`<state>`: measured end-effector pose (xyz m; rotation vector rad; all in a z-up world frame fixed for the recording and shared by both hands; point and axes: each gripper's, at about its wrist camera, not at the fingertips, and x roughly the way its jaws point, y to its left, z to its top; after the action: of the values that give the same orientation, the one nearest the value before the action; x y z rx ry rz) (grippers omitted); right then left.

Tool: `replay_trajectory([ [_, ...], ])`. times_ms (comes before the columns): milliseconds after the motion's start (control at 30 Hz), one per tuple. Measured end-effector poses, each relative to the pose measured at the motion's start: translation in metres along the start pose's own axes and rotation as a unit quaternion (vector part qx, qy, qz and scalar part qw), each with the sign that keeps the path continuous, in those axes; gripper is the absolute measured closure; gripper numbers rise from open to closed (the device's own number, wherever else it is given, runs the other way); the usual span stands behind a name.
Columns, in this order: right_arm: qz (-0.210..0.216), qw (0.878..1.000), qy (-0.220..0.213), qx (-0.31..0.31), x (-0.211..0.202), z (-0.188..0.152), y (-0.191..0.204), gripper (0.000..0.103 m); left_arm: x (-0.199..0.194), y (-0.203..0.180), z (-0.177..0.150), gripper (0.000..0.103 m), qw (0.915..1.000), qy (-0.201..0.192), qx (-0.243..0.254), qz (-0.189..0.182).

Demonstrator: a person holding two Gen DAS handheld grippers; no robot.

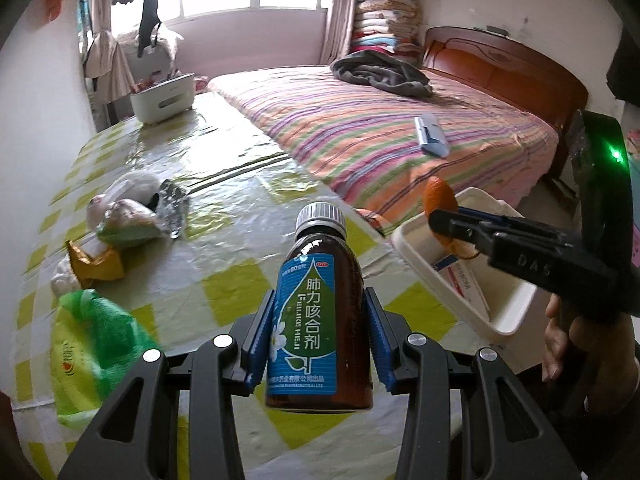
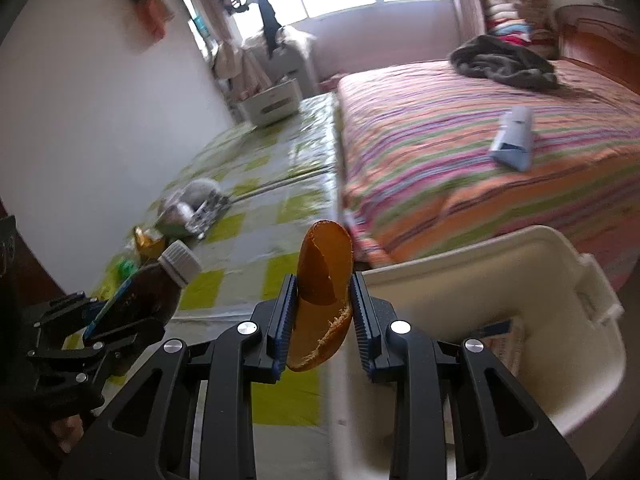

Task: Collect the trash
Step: 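Carry the orange peel over the white bin and open the right tool, then carry the medicine bottle over the white bin and open the left tool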

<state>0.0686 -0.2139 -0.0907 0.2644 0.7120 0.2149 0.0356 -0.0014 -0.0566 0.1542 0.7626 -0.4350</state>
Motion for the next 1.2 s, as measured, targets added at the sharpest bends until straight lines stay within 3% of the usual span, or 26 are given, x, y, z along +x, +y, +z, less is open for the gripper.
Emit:
replay_trajectory([
  [333, -0.071, 0.994, -0.055, 0.055, -0.041, -0.013, -0.054, 0.076, 0.005, -0.031, 0.003, 0.062, 0.9995, 0.0, 0.026, -0.02],
  [500, -0.093, 0.991, -0.063, 0.066, -0.045, -0.017, -0.061, 0.07, 0.006, -0.042, 0.006, 0.062, 0.999, -0.004, 0.031, -0.031],
  [533, -0.095, 0.991, -0.065, 0.065, -0.046, -0.017, -0.06, 0.063, 0.006, -0.046, 0.007, 0.061, 0.9989, -0.004, 0.033, -0.033],
  [567, -0.096, 0.991, -0.069, 0.066, -0.047, -0.017, -0.059, 0.046, 0.007, -0.048, 0.008, 0.062, 0.9988, -0.004, 0.035, -0.035],
  [633, -0.098, 0.989, -0.084, 0.076, -0.053, -0.018, -0.06, 0.032, 0.007, -0.052, 0.009, 0.062, 0.9986, -0.004, 0.037, -0.039],
  [1200, -0.102, 0.968, -0.166, 0.157, -0.089, -0.02, -0.089, 0.031, 0.028, -0.093, 0.023, 0.061, 0.9949, 0.014, 0.061, -0.079],
])
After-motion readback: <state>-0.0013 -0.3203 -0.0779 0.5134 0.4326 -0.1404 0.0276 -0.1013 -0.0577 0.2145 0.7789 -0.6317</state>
